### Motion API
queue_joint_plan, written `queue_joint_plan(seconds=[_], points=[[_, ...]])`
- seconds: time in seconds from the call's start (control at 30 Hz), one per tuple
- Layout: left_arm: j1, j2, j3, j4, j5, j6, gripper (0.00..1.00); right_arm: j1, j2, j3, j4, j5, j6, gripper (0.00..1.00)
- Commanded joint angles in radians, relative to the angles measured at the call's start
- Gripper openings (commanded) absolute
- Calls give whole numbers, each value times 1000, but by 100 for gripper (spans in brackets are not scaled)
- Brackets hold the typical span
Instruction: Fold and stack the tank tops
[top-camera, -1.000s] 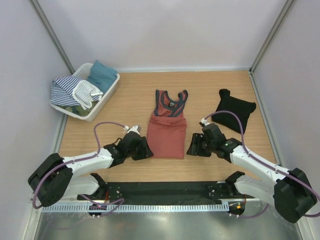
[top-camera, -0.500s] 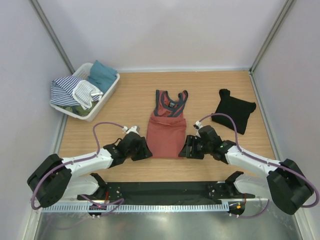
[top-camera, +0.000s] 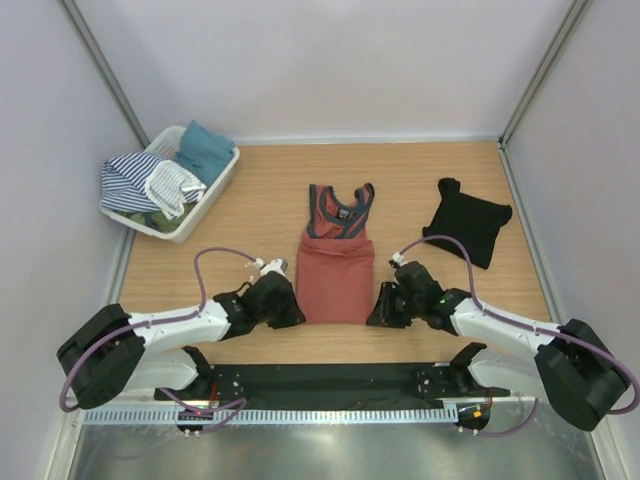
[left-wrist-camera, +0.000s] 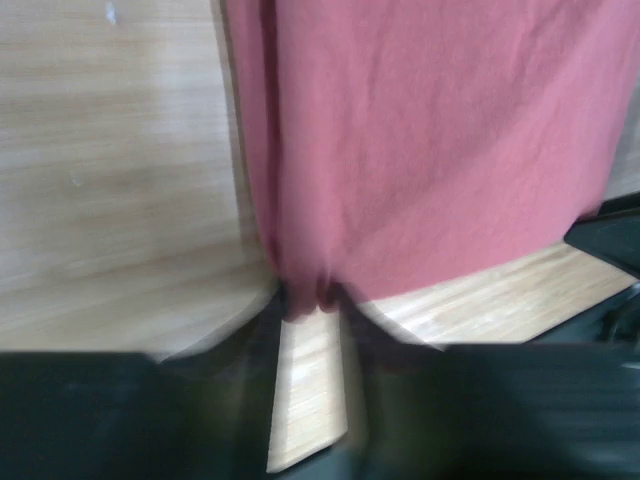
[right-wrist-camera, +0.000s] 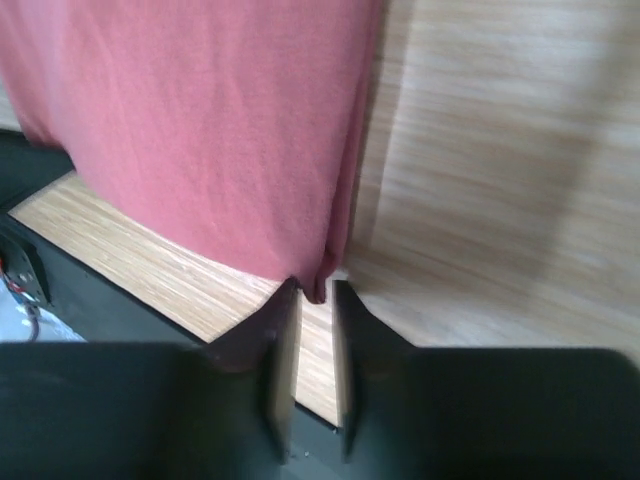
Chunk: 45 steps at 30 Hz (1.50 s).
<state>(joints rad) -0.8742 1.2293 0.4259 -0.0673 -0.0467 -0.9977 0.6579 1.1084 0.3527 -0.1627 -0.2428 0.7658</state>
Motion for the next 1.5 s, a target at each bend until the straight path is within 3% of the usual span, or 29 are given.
queue_joint_plan(seconds=[0.0,0.03,0.07,0.13,0.2,0.27,0.37,0.4,0.43,0.6,0.7,1.0,1.13,1.23,1.27,1.47], points=[[-72,-77,-15,-103,-114,-64,37,8,-62,-4,-115,18,-23,35],[-107,-126,-15,-155,-140,-76,48,9,-79,5,-139,33,-25,44],[-121,-151,-15,-187,-165,-97,55,9,-100,40,-203,57,-26,46],[-132,-233,2,-295,-229,-104,59,11,-162,112,-265,136,-46,48],[-132,-290,26,-356,-277,-96,61,11,-186,164,-304,164,-77,44],[-132,-364,62,-408,-300,-76,61,11,-174,232,-279,152,-101,39],[-132,-386,106,-405,-300,-29,59,11,-95,299,-175,73,-137,21],[-132,-375,120,-396,-289,-15,59,9,-70,310,-138,48,-140,4],[-132,-357,134,-379,-277,-3,59,11,-9,321,-45,9,-131,1],[-132,-231,192,-324,-240,21,58,9,204,362,196,-69,-91,1],[-132,-197,194,-264,-202,28,56,6,335,426,235,-50,-117,1],[-132,-71,221,-221,-154,54,53,-113,716,782,28,75,-250,1],[-131,-39,237,-209,-154,71,53,-178,809,942,-57,77,-264,1],[-132,12,284,-207,-157,99,54,-198,834,1009,-51,25,-264,9],[-131,44,316,-207,-157,105,54,-201,837,1025,-55,23,-270,18],[-131,150,408,-171,-148,120,56,-210,895,1189,-144,63,-298,44]])
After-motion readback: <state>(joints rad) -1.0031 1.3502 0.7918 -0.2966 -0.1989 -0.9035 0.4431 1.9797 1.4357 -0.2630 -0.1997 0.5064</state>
